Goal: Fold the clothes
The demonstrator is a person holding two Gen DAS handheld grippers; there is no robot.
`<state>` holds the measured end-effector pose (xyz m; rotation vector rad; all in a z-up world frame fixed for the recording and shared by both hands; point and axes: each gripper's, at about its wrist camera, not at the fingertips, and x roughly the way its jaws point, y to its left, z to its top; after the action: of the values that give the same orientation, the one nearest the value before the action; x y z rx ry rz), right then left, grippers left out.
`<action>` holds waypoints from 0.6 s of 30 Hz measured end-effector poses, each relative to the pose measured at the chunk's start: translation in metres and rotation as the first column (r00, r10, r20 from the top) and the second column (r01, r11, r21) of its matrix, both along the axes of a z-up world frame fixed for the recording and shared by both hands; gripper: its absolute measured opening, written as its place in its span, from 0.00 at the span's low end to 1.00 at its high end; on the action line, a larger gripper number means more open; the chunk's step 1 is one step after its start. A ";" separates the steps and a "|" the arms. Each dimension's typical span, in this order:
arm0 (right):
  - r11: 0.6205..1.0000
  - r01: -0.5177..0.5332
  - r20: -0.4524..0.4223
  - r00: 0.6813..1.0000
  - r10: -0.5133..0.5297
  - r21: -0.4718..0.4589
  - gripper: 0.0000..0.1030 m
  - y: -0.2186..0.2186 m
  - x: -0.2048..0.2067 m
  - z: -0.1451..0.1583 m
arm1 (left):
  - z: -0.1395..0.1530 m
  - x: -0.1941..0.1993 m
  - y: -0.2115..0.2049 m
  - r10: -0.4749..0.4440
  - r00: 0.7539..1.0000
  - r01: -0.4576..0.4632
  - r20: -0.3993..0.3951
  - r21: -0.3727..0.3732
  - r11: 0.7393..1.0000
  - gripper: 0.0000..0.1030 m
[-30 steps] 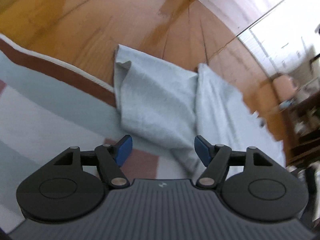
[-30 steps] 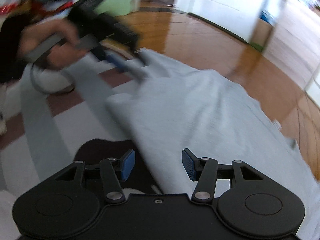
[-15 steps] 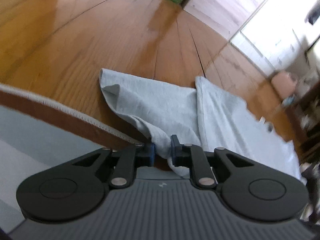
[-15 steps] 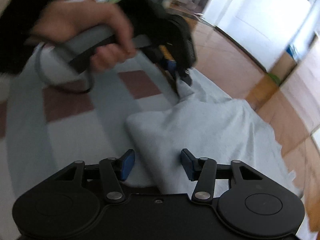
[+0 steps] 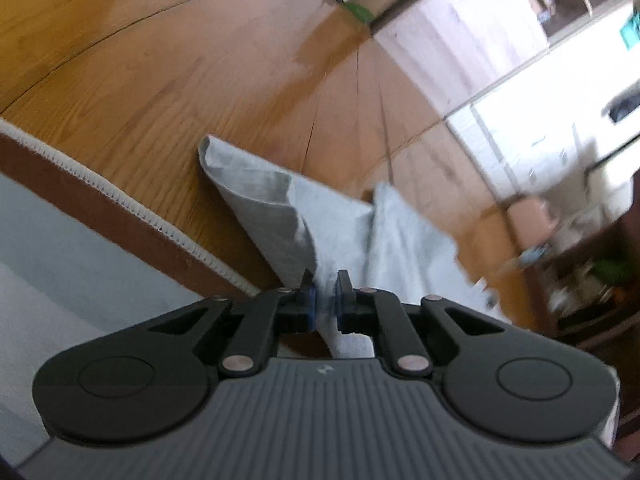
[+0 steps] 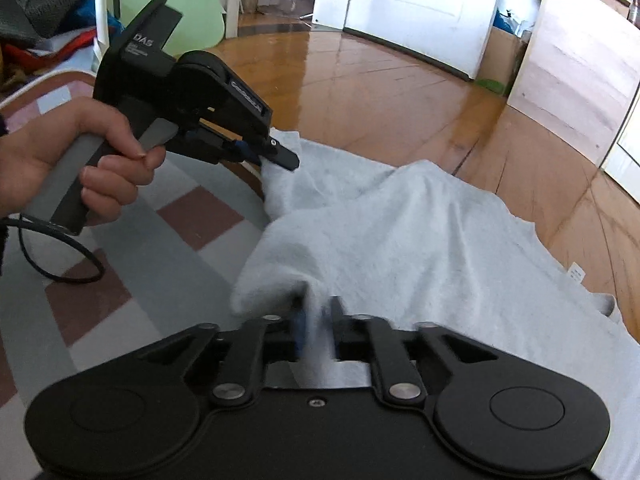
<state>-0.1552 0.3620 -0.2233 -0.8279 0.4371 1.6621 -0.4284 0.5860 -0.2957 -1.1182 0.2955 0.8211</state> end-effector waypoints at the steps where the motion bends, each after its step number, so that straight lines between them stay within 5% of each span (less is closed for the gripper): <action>1: 1.000 -0.015 0.017 1.000 0.015 0.005 0.39 -0.002 -0.006 -0.002 | -0.002 0.001 0.001 -0.001 1.000 0.001 0.006 -0.014 1.000 0.12; 4: 0.997 -0.081 0.101 0.992 0.081 0.001 0.60 -0.007 -0.026 -0.012 | -0.006 0.004 0.004 0.000 0.999 0.002 0.038 -0.042 0.999 0.28; 6: 0.992 -0.124 0.157 0.980 0.125 -0.016 0.61 -0.006 -0.036 -0.019 | -0.010 0.006 0.011 0.003 0.997 0.002 0.081 -0.059 0.998 0.41; 8: 0.990 -0.140 0.193 0.971 0.140 -0.014 0.62 0.002 -0.041 -0.025 | -0.012 0.012 0.019 -0.006 0.994 0.015 0.109 -0.082 0.997 0.39; 9: 0.991 -0.134 0.199 0.971 0.134 -0.011 0.61 0.007 -0.042 -0.024 | -0.014 0.016 0.024 -0.022 0.993 0.034 0.119 -0.103 0.994 0.27; 10: 0.992 -0.129 0.205 0.971 0.127 -0.008 0.56 0.011 -0.044 -0.023 | -0.010 0.022 0.027 -0.041 0.996 0.049 0.083 -0.093 0.994 0.11; 11: 0.993 -0.115 0.202 0.973 0.114 -0.009 0.28 0.016 -0.044 -0.022 | -0.006 0.028 0.030 -0.060 0.998 0.063 0.037 -0.077 0.995 0.05; 12: 0.996 -0.084 0.183 0.979 0.085 -0.016 0.10 0.022 -0.041 -0.021 | 0.002 0.030 0.029 -0.061 0.998 0.061 0.001 -0.029 0.998 0.04; 18: 0.998 -0.051 0.084 0.995 0.049 0.024 0.09 0.023 -0.042 0.009 | 0.058 0.000 0.026 -0.094 0.996 0.094 -0.011 0.068 0.993 0.04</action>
<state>-0.1972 0.3845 -0.2141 -0.8916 0.3384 1.6697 -0.4280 0.6119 -0.2375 -1.0297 0.3223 0.7469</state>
